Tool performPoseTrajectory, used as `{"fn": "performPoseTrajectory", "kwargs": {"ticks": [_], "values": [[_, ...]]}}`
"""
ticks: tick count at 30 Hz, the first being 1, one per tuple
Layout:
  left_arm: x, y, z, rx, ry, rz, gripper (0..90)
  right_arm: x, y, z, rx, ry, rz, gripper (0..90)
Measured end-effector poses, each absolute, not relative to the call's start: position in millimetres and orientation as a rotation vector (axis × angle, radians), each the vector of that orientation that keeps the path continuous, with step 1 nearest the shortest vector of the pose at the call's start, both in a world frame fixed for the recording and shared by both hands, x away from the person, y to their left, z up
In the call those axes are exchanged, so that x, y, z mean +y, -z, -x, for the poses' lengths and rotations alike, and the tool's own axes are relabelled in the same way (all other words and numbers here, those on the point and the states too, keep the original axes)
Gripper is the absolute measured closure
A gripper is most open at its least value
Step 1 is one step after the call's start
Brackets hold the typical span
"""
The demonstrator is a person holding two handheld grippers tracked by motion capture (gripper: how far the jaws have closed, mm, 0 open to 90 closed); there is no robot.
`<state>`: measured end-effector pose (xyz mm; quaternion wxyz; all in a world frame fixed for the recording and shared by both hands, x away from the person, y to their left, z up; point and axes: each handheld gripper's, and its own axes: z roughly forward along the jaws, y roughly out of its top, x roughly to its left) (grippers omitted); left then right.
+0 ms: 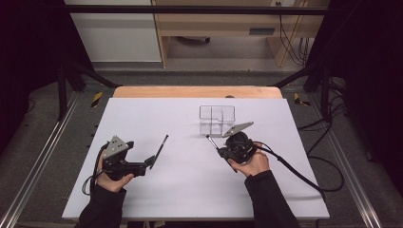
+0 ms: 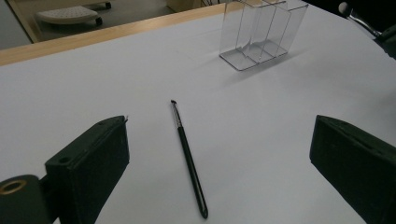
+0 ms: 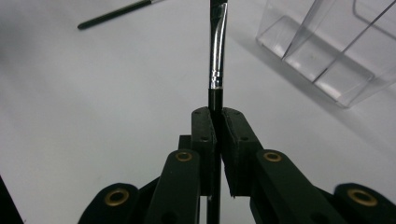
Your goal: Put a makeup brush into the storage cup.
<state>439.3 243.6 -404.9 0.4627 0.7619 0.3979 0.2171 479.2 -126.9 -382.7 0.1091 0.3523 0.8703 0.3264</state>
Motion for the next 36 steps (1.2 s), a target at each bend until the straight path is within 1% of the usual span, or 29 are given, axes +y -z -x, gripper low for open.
{"fn": "performPoseTrajectory", "kwargs": {"ticks": [36], "values": [[242.9,405.3,-439.4,0.979,-0.535,-1.872,3.6,-147.0,359.6,-478.8,2.184,-1.333,-1.109,84.4]]}}
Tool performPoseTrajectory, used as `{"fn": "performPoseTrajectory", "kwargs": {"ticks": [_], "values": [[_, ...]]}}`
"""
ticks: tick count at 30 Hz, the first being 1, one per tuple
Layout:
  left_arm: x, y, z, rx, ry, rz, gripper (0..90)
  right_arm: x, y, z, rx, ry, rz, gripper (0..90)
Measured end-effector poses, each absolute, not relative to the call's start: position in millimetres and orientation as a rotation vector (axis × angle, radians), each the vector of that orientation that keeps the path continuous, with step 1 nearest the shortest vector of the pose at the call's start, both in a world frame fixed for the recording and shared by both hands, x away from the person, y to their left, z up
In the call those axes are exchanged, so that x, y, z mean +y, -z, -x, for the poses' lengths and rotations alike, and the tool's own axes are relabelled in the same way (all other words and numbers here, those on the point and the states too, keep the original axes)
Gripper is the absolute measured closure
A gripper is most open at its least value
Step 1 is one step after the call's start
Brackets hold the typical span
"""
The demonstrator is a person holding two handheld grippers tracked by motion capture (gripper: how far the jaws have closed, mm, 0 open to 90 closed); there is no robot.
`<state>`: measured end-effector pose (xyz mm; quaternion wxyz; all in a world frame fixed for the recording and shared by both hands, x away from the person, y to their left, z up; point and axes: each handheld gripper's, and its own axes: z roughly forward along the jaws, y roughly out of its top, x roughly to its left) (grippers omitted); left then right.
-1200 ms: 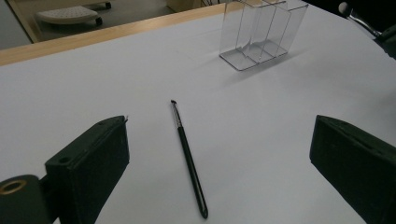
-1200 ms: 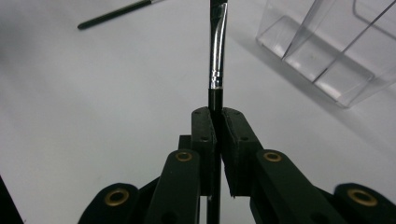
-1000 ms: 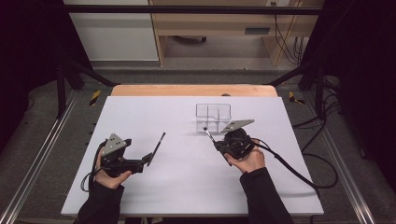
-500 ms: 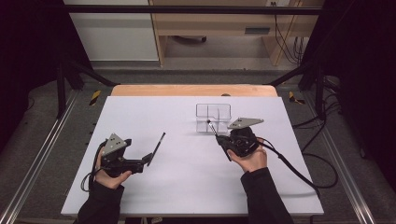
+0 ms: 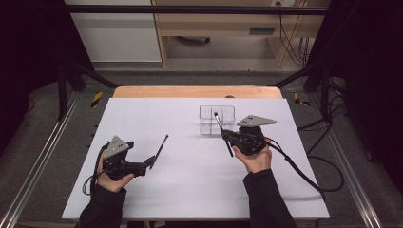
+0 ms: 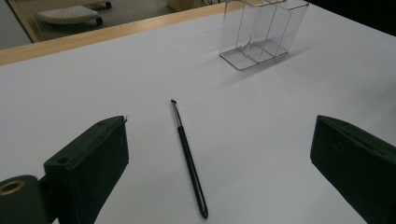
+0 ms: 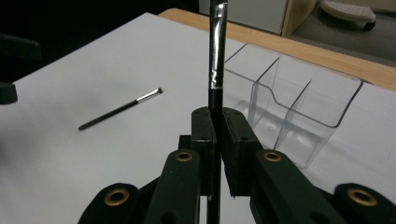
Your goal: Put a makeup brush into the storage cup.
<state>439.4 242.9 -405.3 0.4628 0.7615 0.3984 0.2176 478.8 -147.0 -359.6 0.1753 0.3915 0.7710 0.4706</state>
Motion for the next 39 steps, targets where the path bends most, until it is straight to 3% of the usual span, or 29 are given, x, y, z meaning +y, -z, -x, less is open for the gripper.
{"fn": "performPoseTrajectory", "kwargs": {"ticks": [39], "values": [[241.0,407.5,-440.0,0.979,-0.532,-1.882,3.5,-153.8,340.4,-510.9,1.768,-1.515,-1.194,84.4]]}}
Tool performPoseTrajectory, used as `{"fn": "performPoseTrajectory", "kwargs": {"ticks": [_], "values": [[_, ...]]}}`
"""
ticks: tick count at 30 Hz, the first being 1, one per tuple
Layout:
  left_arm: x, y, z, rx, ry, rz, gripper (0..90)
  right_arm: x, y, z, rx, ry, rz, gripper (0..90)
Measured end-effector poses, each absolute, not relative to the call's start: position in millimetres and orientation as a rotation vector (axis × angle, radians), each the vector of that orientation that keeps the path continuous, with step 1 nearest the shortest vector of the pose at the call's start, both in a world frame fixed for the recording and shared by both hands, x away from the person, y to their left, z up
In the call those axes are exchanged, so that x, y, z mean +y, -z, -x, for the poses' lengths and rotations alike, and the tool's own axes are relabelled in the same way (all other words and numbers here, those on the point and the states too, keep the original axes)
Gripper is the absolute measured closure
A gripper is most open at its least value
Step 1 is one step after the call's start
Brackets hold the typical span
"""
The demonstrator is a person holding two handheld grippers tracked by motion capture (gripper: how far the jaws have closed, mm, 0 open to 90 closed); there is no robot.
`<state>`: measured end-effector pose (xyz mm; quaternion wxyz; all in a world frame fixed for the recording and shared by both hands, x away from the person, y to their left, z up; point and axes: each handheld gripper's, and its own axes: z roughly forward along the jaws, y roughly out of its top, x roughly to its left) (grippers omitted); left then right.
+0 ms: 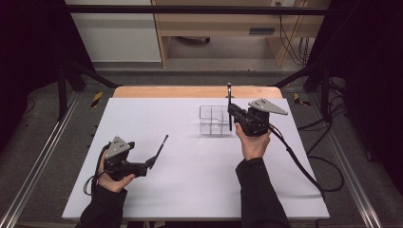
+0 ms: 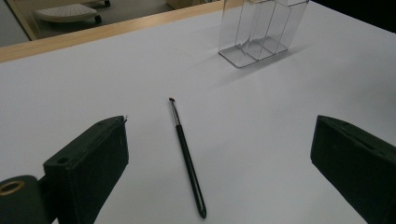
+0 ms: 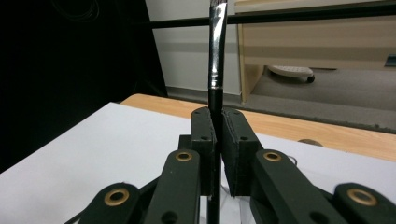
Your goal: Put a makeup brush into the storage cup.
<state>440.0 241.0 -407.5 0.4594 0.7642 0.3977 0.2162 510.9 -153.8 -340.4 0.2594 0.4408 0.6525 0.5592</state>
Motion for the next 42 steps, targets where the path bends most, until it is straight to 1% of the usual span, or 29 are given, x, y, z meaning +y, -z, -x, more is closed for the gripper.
{"fn": "performPoseTrajectory", "kwargs": {"ticks": [19,42], "values": [[240.6,408.9,-440.7,0.981,-0.53,-1.885,3.5,-149.6,330.3,-534.8,1.679,-1.503,-1.212,84.3],[240.8,409.4,-441.2,0.981,-0.531,-1.887,3.5,-141.6,336.2,-556.8,1.642,-1.507,-1.242,84.3]]}}
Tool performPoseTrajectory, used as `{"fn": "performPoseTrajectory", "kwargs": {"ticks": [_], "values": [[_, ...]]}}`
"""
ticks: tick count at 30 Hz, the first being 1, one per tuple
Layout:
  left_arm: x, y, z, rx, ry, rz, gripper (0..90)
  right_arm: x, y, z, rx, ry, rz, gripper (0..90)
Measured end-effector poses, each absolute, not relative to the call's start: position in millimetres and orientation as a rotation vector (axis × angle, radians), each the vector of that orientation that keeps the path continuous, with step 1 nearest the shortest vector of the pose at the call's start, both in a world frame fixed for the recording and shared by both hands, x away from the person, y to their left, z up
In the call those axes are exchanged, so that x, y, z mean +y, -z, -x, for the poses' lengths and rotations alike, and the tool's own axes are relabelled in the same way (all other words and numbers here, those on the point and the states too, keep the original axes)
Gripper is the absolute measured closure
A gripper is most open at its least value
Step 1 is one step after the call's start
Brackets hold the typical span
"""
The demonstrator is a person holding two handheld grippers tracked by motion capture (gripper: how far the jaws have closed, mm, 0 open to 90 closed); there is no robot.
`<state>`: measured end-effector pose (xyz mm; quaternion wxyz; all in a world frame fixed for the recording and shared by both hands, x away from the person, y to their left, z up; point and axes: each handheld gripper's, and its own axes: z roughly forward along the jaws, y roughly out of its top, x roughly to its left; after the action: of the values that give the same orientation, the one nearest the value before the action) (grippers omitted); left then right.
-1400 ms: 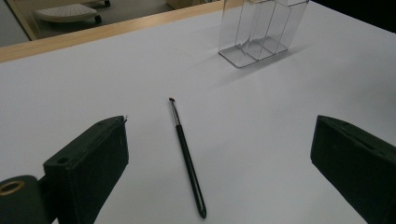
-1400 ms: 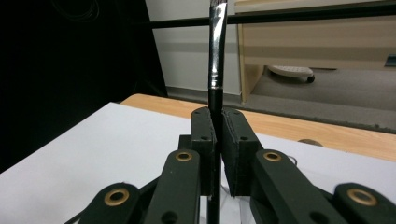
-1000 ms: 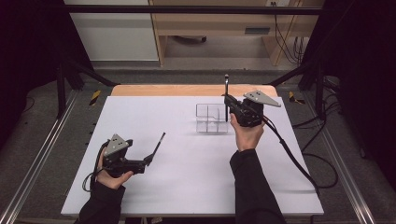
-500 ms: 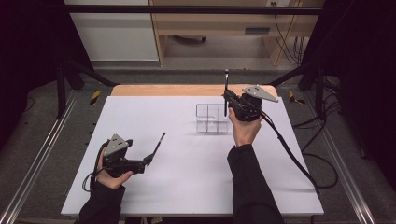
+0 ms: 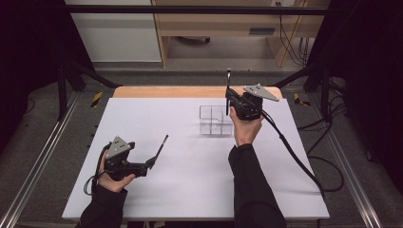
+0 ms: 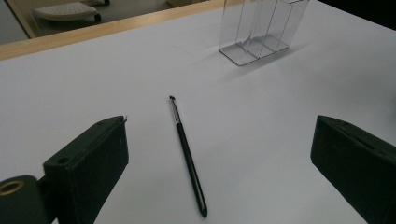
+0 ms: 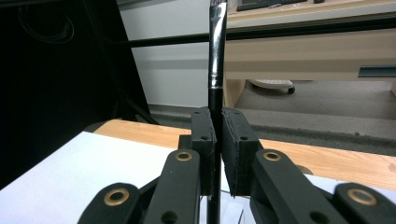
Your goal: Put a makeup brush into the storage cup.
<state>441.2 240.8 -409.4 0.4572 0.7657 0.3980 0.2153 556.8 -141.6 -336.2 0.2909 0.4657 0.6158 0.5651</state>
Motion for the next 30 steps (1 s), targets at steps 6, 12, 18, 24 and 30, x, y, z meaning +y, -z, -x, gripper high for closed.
{"fn": "performPoseTrajectory", "kwargs": {"ticks": [6,12,18,24,30], "values": [[241.2,409.4,-441.3,0.982,-0.53,-1.885,3.4,-141.2,337.8,-563.5,1.625,-1.513,-1.254,84.3],[241.1,409.6,-441.3,0.982,-0.529,-1.887,3.3,-136.9,341.3,-570.6,1.624,-1.512,-1.259,84.3],[241.1,409.4,-441.1,0.981,-0.529,-1.886,3.3,-130.4,350.4,-575.9,1.625,-1.504,-1.263,84.3],[240.9,409.5,-441.1,0.98,-0.528,-1.888,3.3,-128.4,354.9,-581.5,1.625,-1.496,-1.275,84.3],[240.7,409.2,-440.8,0.977,-0.528,-1.887,3.3,-128.1,357.5,-585.0,1.624,-1.491,-1.281,84.3]]}}
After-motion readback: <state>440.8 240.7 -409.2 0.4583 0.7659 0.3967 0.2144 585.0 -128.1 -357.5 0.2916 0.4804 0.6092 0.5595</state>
